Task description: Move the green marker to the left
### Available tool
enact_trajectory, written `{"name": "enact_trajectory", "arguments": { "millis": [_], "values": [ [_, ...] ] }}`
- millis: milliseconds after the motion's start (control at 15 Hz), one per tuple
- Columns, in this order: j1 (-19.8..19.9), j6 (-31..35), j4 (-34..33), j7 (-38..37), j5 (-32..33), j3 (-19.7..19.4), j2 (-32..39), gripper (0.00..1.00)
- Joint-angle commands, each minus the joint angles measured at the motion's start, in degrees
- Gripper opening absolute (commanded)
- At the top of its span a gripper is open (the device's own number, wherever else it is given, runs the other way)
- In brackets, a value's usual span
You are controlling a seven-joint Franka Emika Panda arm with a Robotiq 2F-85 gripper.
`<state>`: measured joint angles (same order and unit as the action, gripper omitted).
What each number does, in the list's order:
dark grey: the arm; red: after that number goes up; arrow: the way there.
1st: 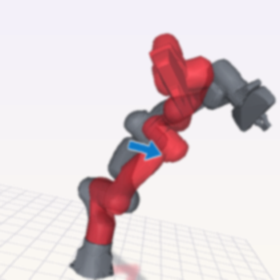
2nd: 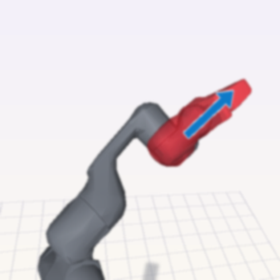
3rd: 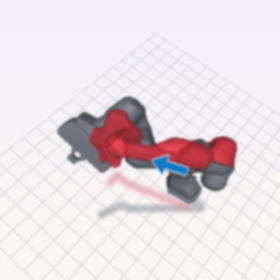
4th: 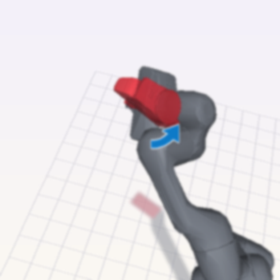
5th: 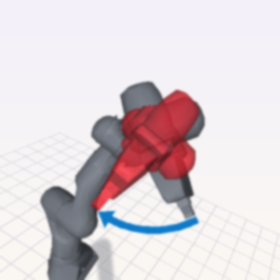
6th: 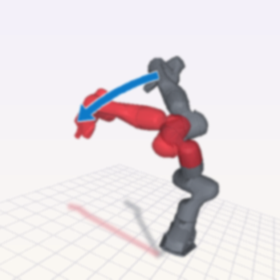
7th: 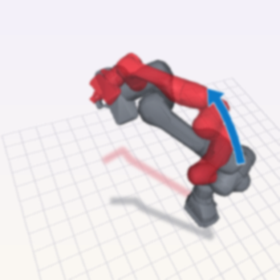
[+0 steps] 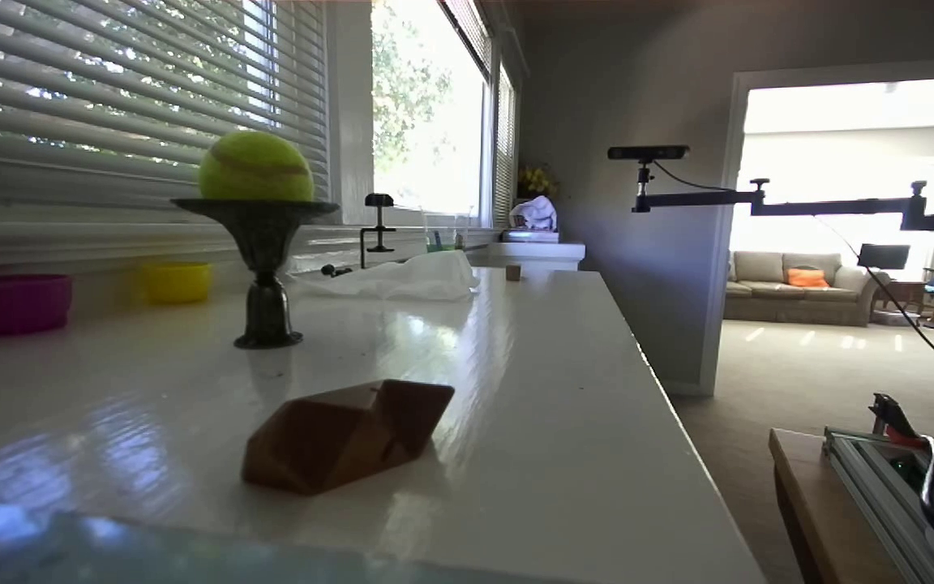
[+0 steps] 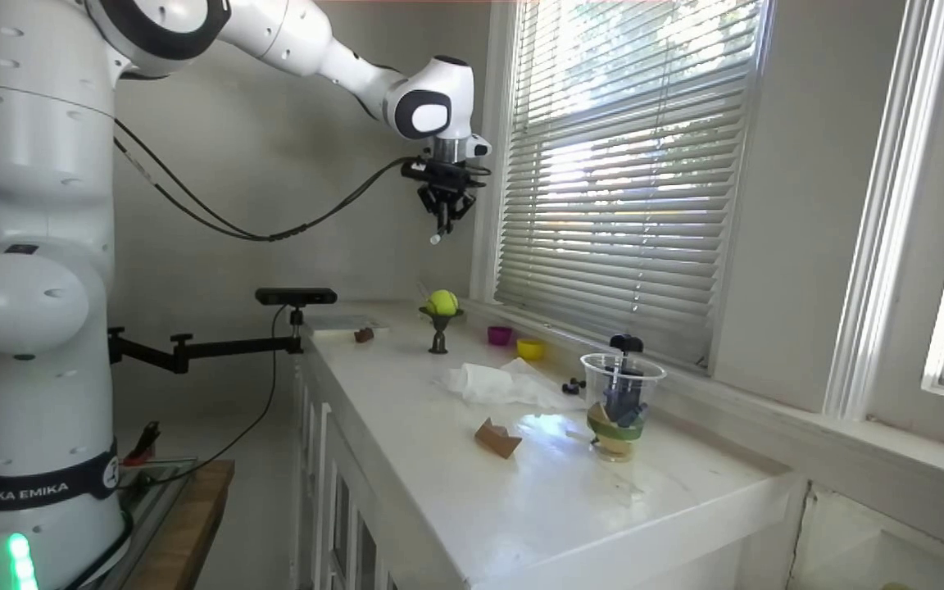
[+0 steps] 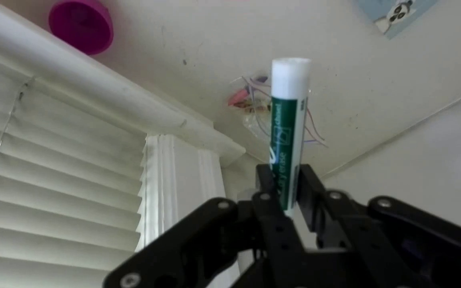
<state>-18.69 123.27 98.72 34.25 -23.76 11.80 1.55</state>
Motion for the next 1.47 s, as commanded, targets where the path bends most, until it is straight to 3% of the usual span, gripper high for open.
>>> {"name": "enact_trajectory", "arguments": {
  "millis": [0,400,467,600,667,1000,1400],
  "values": [
    [2.16,-3.24,0.20,0.55,1.41,1.01,0.28,0.05],
    [2.87,0.27,0.12,0.06,-0.18,1.60,1.28,0.05],
    [2.98,-1.08,0.17,-0.15,0.39,1.60,1.33,0.20],
    [3.00,-0.53,0.17,-0.15,0.39,1.75,1.36,0.20],
    [3.09,0.15,0.38,-1.97,4.00,1.40,0.92,0.05],
    [2.68,-1.62,0.36,-4.54,13.65,2.01,2.99,0.05],
    [1.18,-3.46,0.13,-4.41,17.26,5.04,6.20,0.05]
  ]
}}
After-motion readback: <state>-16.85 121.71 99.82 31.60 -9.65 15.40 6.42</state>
